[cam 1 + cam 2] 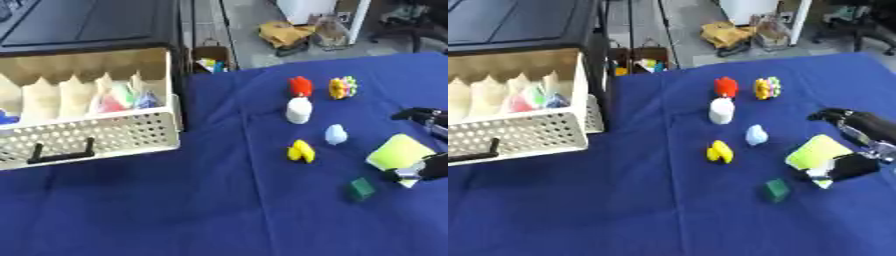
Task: Pick up objects from table and place into drawer.
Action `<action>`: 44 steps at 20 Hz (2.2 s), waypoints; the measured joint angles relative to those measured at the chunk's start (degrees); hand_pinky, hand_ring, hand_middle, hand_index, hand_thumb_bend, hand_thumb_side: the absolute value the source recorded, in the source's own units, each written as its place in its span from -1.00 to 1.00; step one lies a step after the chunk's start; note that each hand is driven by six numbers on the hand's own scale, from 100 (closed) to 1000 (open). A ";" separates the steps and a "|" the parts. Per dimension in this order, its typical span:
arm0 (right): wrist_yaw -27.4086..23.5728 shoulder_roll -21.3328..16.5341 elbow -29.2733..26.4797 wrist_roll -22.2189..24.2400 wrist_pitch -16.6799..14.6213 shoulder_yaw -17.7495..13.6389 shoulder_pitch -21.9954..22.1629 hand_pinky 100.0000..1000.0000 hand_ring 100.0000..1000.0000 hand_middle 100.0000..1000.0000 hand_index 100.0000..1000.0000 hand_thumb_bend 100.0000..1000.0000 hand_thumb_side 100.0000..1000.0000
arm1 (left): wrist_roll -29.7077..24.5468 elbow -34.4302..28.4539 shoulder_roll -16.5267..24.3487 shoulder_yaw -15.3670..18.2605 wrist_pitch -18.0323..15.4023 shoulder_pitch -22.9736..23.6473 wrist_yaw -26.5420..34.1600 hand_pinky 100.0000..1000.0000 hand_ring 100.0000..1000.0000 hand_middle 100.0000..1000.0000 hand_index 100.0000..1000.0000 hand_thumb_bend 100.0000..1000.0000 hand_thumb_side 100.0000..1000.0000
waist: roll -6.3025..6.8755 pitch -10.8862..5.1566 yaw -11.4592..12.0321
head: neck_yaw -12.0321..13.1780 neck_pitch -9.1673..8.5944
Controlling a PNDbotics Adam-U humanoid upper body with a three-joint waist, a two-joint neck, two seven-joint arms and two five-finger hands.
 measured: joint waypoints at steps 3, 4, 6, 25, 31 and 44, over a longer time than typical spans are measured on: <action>0.03 0.14 0.89 -0.15 -0.37 -0.01 0.02 0.86 1.00 0.78 0.90 0.74 0.15 | 0.00 0.00 -0.02 0.00 0.00 0.00 -0.09 0.03 0.50 0.36 0.75 -0.47 1.00 | 0.05 0.02 0.11 | -0.02 -0.21; 0.03 0.21 1.15 -0.13 -0.53 -0.01 0.02 0.86 1.00 0.78 0.90 0.74 0.11 | 0.00 0.00 -0.03 0.00 0.00 0.00 -0.11 0.03 0.50 0.36 0.75 -0.48 1.00 | 0.07 0.02 0.11 | -0.02 -0.21; 0.01 0.56 1.54 0.05 -0.85 0.06 0.14 0.86 1.00 0.77 0.90 0.74 0.10 | 0.00 0.00 -0.21 0.00 0.00 0.00 -0.14 0.03 0.50 0.36 0.75 -0.48 1.00 | 0.14 0.05 0.15 | -0.04 -0.24; -0.71 5.47 9.62 -0.63 -0.73 0.59 -1.49 0.85 1.00 0.71 0.82 0.67 0.08 | 0.03 0.00 -0.95 -0.01 0.23 -0.02 -0.34 0.02 0.50 0.36 0.75 -0.48 1.00 | 0.04 0.46 0.22 | -0.24 -0.78; -1.05 5.62 10.68 -1.22 -1.20 0.53 -1.74 0.84 1.00 0.68 0.78 0.60 0.10 | 0.06 0.00 -0.97 -0.01 0.43 -0.03 -0.38 0.02 0.50 0.36 0.75 -0.48 1.00 | -0.15 0.71 0.18 | -0.29 -0.99; -3.94 5.58 11.03 -1.91 -1.91 0.17 -1.39 0.80 0.89 0.57 0.62 0.06 0.13 | -0.01 0.00 -0.98 -0.01 0.55 -0.10 -0.77 0.00 0.50 0.36 0.75 -0.48 1.00 | -0.19 0.86 0.09 | -0.46 -1.21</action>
